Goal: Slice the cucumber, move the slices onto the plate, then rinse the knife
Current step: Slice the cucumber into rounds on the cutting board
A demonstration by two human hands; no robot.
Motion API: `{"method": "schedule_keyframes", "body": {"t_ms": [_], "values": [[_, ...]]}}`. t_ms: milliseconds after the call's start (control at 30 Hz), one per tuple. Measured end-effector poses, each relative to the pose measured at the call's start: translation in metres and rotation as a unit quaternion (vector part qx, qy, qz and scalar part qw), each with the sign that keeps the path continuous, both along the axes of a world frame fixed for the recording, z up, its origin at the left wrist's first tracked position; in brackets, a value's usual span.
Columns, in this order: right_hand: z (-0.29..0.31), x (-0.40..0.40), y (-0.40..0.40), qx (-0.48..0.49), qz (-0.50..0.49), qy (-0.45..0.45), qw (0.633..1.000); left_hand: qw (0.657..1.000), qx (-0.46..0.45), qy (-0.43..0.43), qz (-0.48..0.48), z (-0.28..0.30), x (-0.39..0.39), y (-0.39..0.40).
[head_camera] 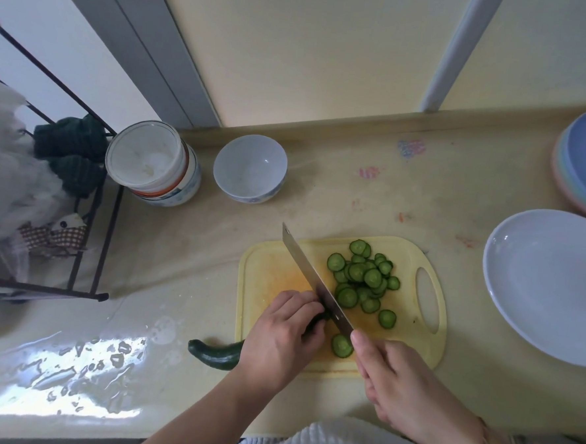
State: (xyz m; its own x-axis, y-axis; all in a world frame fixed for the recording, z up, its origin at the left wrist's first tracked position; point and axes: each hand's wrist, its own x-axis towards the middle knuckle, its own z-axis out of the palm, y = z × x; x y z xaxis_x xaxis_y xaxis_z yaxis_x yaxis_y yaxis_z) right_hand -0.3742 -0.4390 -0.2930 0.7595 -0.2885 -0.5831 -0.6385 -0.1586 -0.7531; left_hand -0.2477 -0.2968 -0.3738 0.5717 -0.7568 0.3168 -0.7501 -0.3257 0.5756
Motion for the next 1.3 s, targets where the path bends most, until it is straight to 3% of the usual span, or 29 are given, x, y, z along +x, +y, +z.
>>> {"method": "schedule_keyframes", "body": {"t_ms": [567,933,1133,1300], "values": [[-0.023,0.020,0.006,-0.052,0.018,0.029,0.998,1.000,-0.002,0.003,-0.004,-0.002,0.001,0.001],[-0.010,0.022,-0.041,0.082,-0.013,0.057,0.995,1.000,0.010,0.009,0.003,-0.003,0.001,0.003],[0.000,-0.019,-0.028,0.166,-0.041,0.046,0.984,1.000,0.012,-0.007,0.007,-0.004,0.007,0.004],[-0.010,-0.039,-0.014,0.171,-0.066,0.078,0.980,0.995,0.088,-0.038,0.001,0.001,0.007,0.005]]}}
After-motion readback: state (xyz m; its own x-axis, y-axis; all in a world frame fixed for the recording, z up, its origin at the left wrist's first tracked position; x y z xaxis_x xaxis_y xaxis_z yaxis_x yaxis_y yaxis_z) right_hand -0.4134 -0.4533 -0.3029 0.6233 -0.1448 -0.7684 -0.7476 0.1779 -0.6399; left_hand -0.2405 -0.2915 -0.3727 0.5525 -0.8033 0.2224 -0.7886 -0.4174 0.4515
